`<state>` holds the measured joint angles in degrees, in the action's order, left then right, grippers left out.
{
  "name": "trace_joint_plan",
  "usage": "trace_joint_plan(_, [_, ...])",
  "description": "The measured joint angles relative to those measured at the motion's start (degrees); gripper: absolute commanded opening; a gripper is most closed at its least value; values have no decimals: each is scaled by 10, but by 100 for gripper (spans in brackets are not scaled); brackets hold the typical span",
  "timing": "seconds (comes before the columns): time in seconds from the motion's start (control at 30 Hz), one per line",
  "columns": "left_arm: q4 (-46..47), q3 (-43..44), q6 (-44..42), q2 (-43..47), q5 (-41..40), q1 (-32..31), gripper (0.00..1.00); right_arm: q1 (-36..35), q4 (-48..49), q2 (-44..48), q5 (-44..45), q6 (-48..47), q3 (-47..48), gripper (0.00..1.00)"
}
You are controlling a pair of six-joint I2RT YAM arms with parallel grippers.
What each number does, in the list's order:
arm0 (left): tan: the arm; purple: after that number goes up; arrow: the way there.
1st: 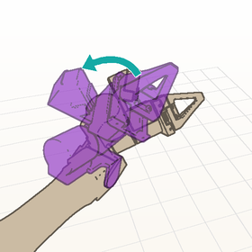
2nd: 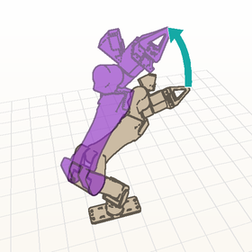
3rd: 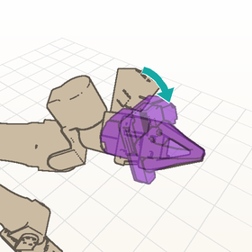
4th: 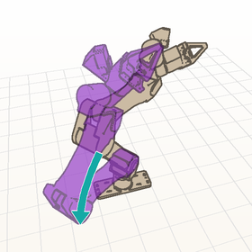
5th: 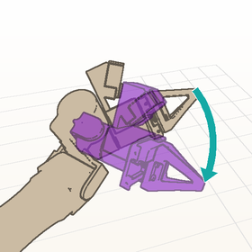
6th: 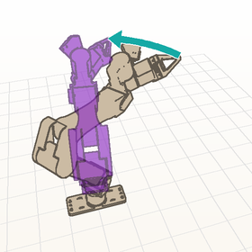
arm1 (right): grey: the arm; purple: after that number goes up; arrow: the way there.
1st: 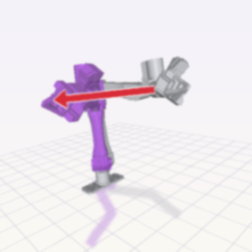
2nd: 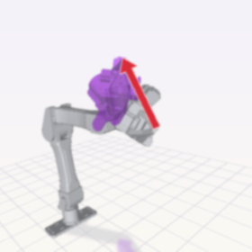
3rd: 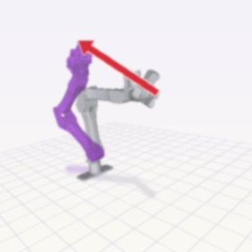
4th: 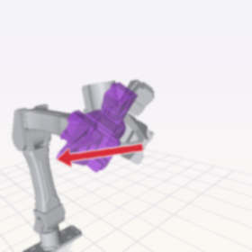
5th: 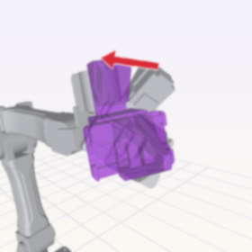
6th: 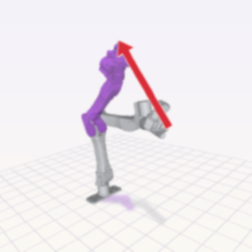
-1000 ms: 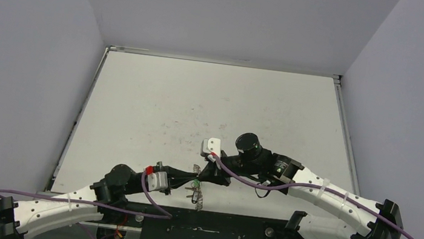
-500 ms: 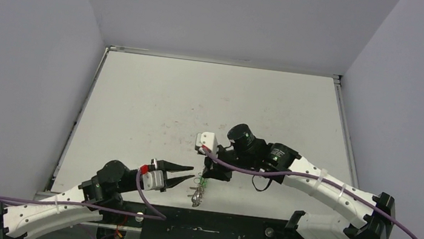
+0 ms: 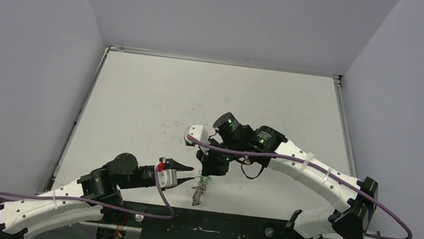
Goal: Put the keys on the keyring
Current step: Adjust the key on the keyring.
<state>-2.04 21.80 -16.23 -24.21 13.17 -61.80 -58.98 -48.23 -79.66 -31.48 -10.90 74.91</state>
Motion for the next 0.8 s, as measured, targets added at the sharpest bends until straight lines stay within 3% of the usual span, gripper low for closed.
trace_joint_plan(0.63, [14,7,-8,-118,41,0,19,-45,-34,-42,16,5,18,0])
trace_joint_plan(0.7, [20,7,-8,-123,49,0,15,-45,-35,-42,17,6,18,0])
trace_joint_plan(0.8, [27,7,-6,-131,60,0,0,-45,-35,-42,20,7,18,0])
